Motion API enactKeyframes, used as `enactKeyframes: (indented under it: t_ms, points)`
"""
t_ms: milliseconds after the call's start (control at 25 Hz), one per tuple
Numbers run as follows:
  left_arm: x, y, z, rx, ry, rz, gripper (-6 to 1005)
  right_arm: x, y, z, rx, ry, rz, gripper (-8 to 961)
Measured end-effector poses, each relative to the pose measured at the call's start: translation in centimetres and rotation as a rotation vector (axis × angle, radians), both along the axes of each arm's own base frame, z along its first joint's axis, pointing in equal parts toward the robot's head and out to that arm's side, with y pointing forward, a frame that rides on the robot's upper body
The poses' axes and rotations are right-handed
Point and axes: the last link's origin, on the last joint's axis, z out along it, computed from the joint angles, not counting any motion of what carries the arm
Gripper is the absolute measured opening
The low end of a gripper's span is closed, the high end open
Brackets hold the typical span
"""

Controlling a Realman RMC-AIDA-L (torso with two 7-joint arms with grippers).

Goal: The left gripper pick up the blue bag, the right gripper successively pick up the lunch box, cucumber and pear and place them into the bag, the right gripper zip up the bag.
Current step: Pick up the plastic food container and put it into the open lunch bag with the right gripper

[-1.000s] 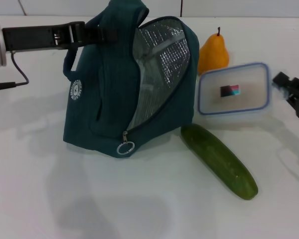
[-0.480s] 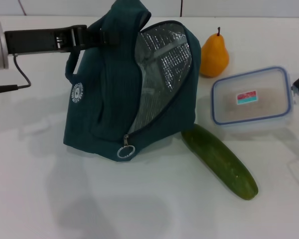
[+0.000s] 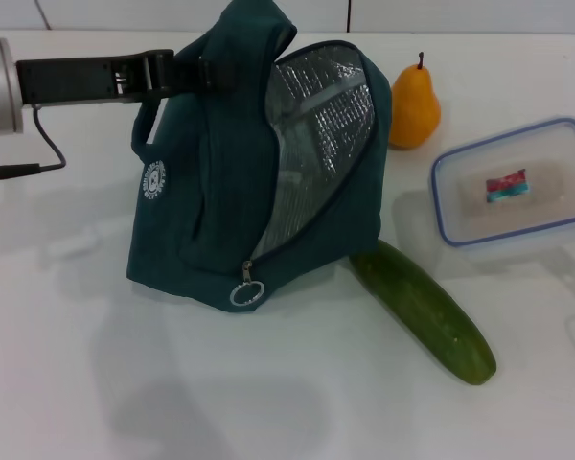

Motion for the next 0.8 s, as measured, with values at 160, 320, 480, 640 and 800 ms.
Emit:
enactKeyframes:
  t_ms: [160,320,480,640,800]
  points:
    - [0.08,0.11,-0.11,-0.003,-0.003,0.000,43,0.02,0.00,0.12,-0.001,0.016,-0.005,96]
    - [0.35,0.36,-0.32,-0.008,-0.007,-0.007,43,-0.04,0.01,0.34,0.001,0.039,-0.006,96]
    - [0.48,0.61,-0.49,-0.007,-0.009,-0.019,43,-0.04,0.08,0.59,0.009,0.058,-0.011,95]
    - [0.69,0.77,-0.49,-0.004,-0.007,-0.027,43,-0.02,0.13,0.70,0.007,0.073,-0.017,95]
    - [0.82,0.85,-0.47,-0.002,-0.005,-0.035,43,-0.04,0.18,0.94,0.014,0.095,-0.022,95]
